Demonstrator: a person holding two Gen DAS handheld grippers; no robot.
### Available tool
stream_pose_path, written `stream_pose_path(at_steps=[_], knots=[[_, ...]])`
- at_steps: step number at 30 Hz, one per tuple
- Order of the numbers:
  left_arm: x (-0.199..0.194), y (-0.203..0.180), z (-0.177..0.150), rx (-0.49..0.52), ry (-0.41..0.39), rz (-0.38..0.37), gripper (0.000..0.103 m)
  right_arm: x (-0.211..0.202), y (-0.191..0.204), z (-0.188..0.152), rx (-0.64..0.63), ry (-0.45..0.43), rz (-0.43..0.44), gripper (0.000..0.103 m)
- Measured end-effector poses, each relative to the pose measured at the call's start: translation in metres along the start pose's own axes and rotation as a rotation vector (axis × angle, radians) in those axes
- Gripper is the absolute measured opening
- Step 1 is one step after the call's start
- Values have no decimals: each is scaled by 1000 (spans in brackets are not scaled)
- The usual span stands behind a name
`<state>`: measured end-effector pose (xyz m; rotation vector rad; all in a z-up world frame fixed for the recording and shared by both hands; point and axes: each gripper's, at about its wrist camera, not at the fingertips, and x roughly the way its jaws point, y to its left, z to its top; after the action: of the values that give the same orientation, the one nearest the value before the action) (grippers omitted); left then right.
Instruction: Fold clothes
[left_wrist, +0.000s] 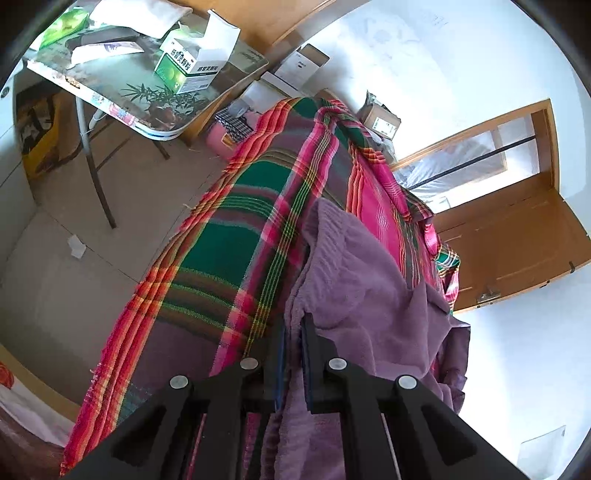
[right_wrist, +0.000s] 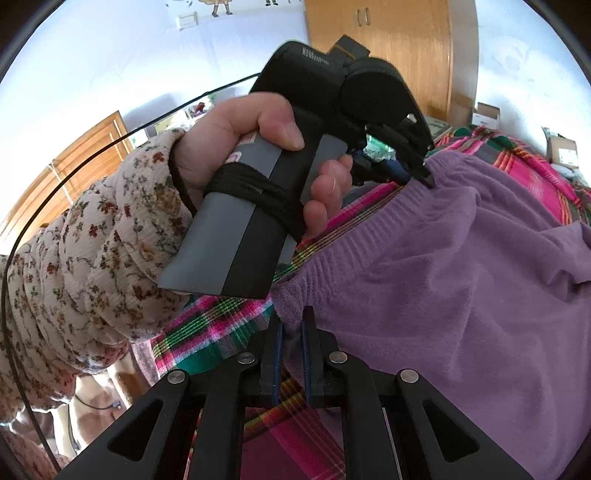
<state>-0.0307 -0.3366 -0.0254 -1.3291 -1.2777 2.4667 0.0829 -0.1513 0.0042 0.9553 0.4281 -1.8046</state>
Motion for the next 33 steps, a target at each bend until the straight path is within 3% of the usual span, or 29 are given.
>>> stream_pose_path(at_steps=[11,18,21,25,28,30,33], knots=[[0,2,0,-1,0,-2,8,6,6,-11,-1,11,1,9],[1,-4,-1,25,-12,29,8,-12,-20,-13,113,16,52,20],[1,-5,-2,31,-17,34,8,-36,-36,-20,136,-24,22,24],[1,-2,-1,21,-17,26,8,-80,-70,-29,152,-92,-83,24],[1,-4,-2,30,-18,33,8,-118,-121,-37,191,-133,-251,25],[1,-4,-2,33,-17,35,8,-134,-162,-44,241,-127,-386,25],[1,-5,-1,36,-16,38,9,-148,-226,-57,327,-55,-494,31]])
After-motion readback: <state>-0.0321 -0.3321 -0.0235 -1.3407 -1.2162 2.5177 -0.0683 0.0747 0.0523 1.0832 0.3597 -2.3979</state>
